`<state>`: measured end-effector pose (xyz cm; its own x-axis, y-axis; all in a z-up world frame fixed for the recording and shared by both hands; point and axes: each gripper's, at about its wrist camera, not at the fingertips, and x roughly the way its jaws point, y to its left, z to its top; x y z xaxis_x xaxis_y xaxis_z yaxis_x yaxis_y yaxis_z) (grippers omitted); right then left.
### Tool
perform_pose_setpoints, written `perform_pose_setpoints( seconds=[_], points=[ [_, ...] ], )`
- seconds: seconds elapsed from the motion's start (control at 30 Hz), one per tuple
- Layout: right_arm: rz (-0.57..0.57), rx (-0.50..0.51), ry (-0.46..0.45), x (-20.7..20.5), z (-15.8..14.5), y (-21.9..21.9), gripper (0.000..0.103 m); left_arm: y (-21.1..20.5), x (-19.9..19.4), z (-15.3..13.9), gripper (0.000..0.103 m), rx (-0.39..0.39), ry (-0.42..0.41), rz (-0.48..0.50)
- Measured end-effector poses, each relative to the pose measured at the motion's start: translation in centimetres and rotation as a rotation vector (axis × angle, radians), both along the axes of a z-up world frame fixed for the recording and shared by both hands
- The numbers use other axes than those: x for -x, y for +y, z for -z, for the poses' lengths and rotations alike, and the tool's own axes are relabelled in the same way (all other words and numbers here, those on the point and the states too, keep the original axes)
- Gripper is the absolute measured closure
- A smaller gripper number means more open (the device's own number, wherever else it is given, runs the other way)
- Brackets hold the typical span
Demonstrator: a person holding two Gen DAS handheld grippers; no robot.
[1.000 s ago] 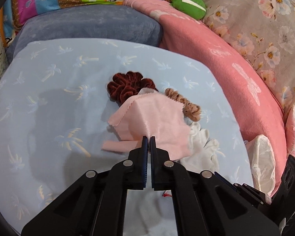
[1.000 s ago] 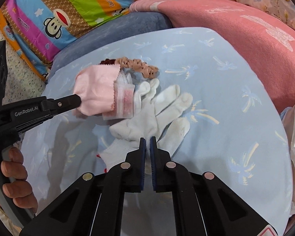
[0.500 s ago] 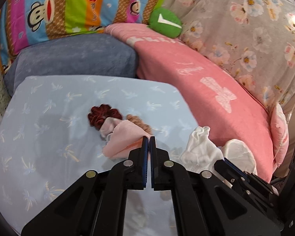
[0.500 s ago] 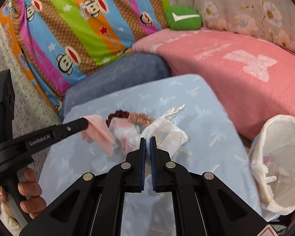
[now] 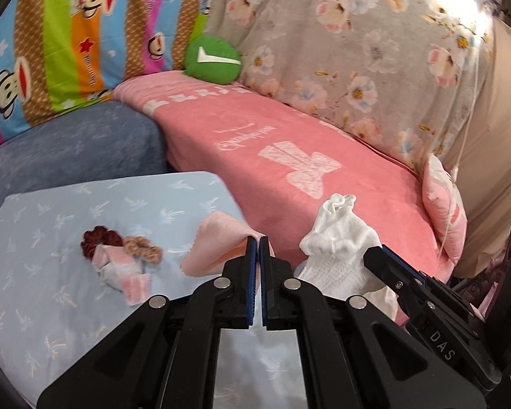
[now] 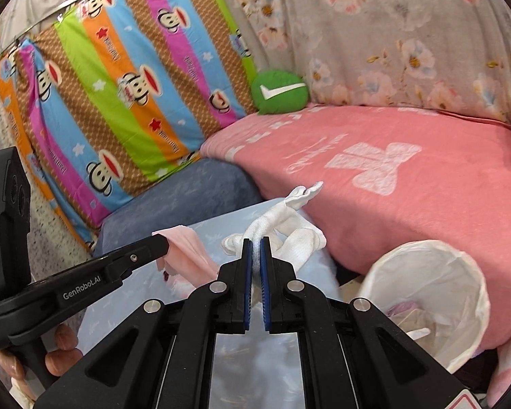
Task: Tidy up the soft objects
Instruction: 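Carry the pink cloth and glove over the white bin and open both tools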
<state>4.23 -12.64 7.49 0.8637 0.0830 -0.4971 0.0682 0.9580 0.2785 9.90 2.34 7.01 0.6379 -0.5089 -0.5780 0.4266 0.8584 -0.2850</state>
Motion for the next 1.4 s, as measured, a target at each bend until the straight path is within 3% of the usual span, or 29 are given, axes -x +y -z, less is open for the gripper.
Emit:
perform_pose_setpoints(
  seconds=[0.33, 0.63, 1.4],
  points=[
    [0.132, -0.016, -0.026, 3.3, -0.6, -7.4, 0.099, -7.1, 1.7, -1.2, 0.101, -0.028, -0.031, 0.123],
    [0.223, -0.032, -0.02, 5.7, 0.2, -12.3, 0.099, -12.0, 2.7, -0.6, 0.101, -0.058, -0.018, 0.216],
    [0.305, -0.056, 0.024, 5.9, 2.9, -16.6, 0.097, -18.0, 2.6, 1.9, 0.1, -0.095, 0.051, 0.32]
  ],
)
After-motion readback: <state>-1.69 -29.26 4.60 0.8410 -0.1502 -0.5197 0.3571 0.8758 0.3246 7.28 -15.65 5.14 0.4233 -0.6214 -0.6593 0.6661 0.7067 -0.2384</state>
